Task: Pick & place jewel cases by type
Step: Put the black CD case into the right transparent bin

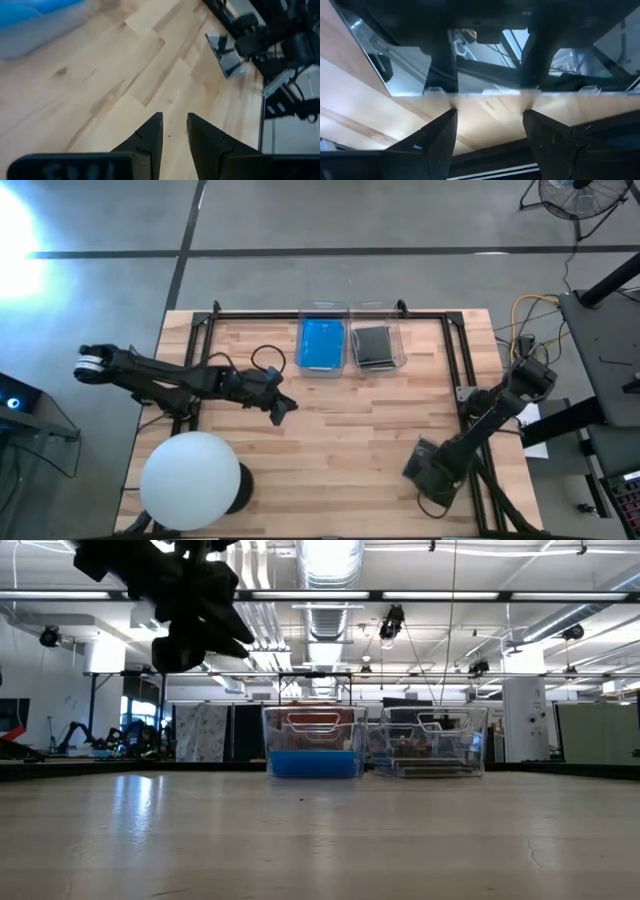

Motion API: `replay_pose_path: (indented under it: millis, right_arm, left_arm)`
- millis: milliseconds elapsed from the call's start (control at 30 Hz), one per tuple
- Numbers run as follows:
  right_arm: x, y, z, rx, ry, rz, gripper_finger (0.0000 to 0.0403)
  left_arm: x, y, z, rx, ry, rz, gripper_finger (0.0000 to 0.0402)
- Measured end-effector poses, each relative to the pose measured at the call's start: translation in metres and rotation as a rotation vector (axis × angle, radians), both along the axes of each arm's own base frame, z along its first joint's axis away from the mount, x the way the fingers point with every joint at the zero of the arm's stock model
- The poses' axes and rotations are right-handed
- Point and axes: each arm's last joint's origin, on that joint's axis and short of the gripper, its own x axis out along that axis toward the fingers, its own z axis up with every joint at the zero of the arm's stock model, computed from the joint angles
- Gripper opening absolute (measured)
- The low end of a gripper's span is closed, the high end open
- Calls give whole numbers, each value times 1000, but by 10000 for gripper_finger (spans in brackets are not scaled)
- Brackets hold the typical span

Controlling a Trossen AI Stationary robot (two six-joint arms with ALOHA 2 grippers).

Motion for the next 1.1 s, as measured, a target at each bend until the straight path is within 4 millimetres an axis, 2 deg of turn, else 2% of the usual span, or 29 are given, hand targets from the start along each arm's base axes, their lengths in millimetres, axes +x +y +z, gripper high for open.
replay_pose_path:
  millis: [133, 267, 500, 667, 800, 933, 1100]
  right_arm:
    - [14, -13, 1, 2, -24, -19, 224]
    - [26, -17, 7, -28, -70, -26, 222]
    - [58, -10, 34, -218, -369, 9, 212]
    - [69, -3, 52, -227, -420, -28, 203]
    - [71, -3, 57, -271, -391, -219, 201]
    - [82, 1, 60, -253, -489, -416, 201]
    - [105, -6, 50, -121, -629, -602, 204]
  left_arm:
    - [16, -2, -9, 0, -28, -58, 71]
    - [41, -5, -17, -6, -80, -118, 71]
    - [100, -11, -31, 71, -33, -259, 71]
    - [136, -14, -39, 105, 49, -288, 71]
    - [143, -10, -45, 257, 240, -272, 71]
    - [139, -5, -41, 381, 329, -216, 71]
    - [139, 11, -47, 233, 331, -233, 71]
